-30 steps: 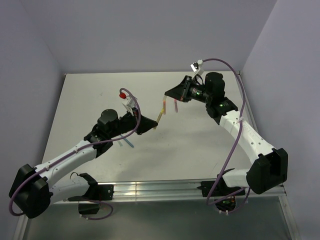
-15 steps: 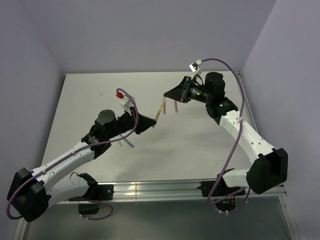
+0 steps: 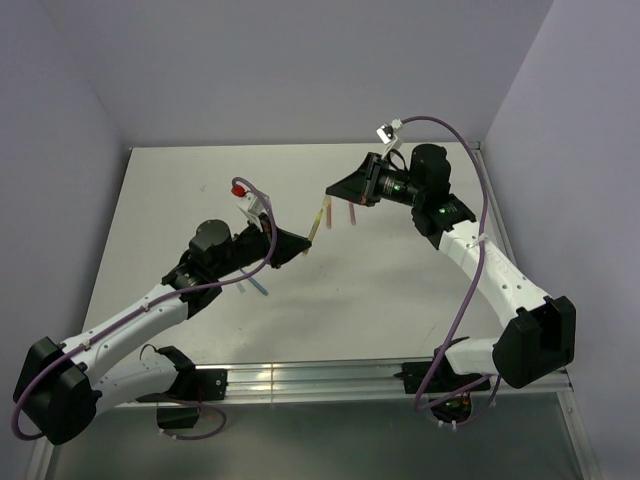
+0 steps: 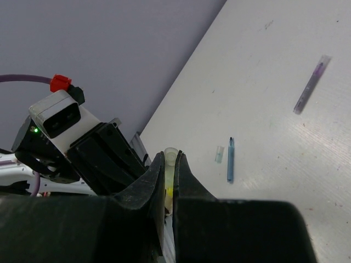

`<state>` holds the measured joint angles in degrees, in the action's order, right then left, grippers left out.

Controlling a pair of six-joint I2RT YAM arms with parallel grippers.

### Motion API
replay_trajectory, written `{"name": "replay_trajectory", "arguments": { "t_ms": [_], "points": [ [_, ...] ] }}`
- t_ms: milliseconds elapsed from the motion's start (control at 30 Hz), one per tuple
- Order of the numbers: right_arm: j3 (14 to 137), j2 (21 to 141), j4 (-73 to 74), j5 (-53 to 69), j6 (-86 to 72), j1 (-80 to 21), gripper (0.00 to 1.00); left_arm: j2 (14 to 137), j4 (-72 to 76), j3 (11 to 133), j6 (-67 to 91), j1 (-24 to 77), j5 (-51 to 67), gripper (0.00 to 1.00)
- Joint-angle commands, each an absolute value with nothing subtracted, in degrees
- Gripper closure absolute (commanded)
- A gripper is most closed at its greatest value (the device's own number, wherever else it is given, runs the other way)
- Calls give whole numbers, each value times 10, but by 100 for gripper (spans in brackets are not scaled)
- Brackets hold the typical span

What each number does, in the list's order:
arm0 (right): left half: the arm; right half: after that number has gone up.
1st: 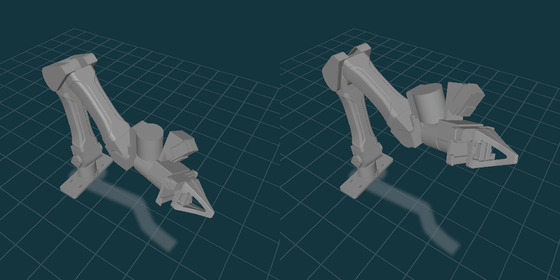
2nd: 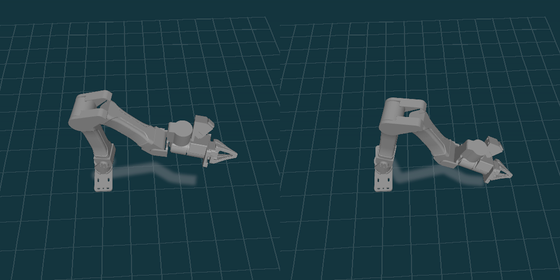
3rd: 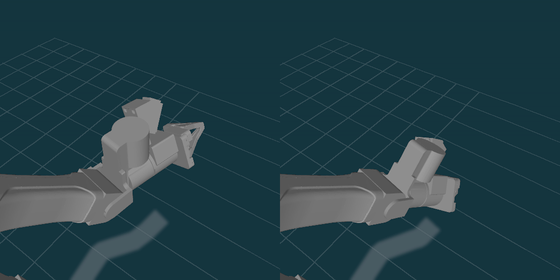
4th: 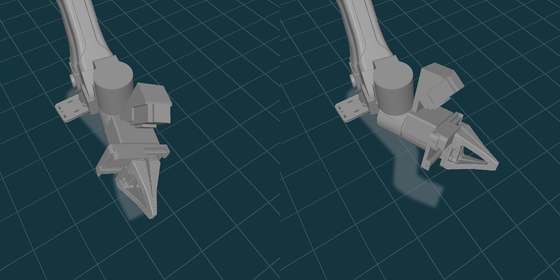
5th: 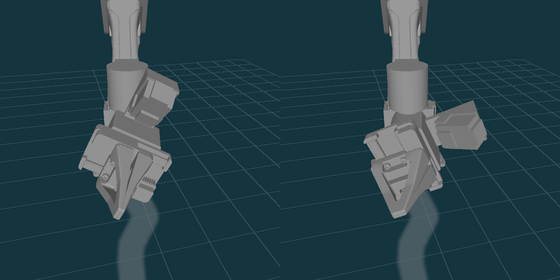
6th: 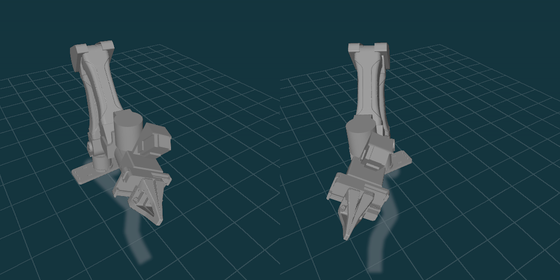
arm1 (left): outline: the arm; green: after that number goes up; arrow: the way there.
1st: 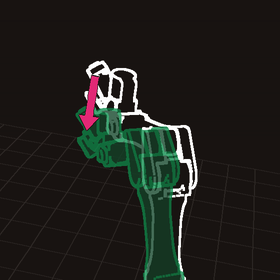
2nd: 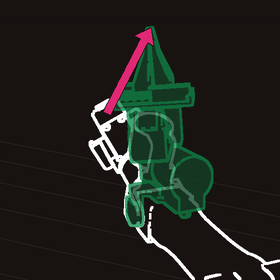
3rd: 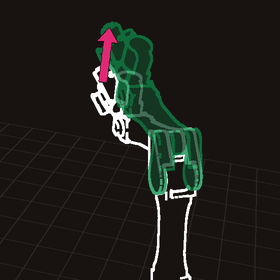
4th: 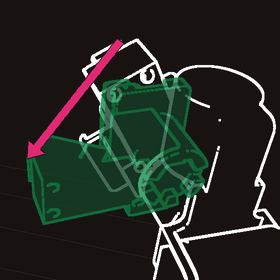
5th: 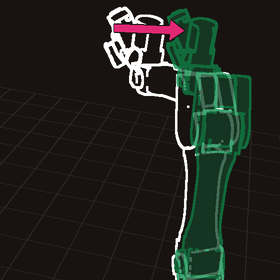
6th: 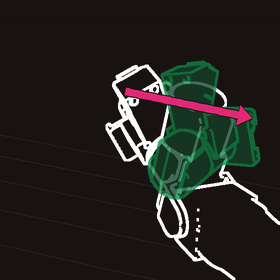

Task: Insert the pens into the pen caps
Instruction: Insert the pen cap onto the pen.

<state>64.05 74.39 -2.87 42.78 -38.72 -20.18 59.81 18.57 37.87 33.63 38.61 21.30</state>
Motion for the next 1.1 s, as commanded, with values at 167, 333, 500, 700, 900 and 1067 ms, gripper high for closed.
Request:
{"name": "replay_trajectory", "arguments": {
  "t_ms": [167, 333, 500, 700, 900, 1067],
  "points": [
    [635, 735, -53, 444, -384, -204, 100, 579, 198, 390, 320, 387, 206, 100],
    [638, 744, -50, 443, -384, -205, 100, 578, 196, 394, 318, 387, 207, 100],
    [640, 743, -52, 441, -386, -207, 100, 586, 193, 397, 316, 388, 213, 100],
    [644, 744, -54, 441, -391, -207, 100, 591, 200, 397, 317, 388, 221, 100],
    [646, 744, -58, 443, -393, -207, 100, 593, 199, 396, 318, 388, 221, 100],
    [647, 744, -55, 441, -391, -212, 100, 594, 200, 398, 318, 387, 222, 100]
  ]
}}
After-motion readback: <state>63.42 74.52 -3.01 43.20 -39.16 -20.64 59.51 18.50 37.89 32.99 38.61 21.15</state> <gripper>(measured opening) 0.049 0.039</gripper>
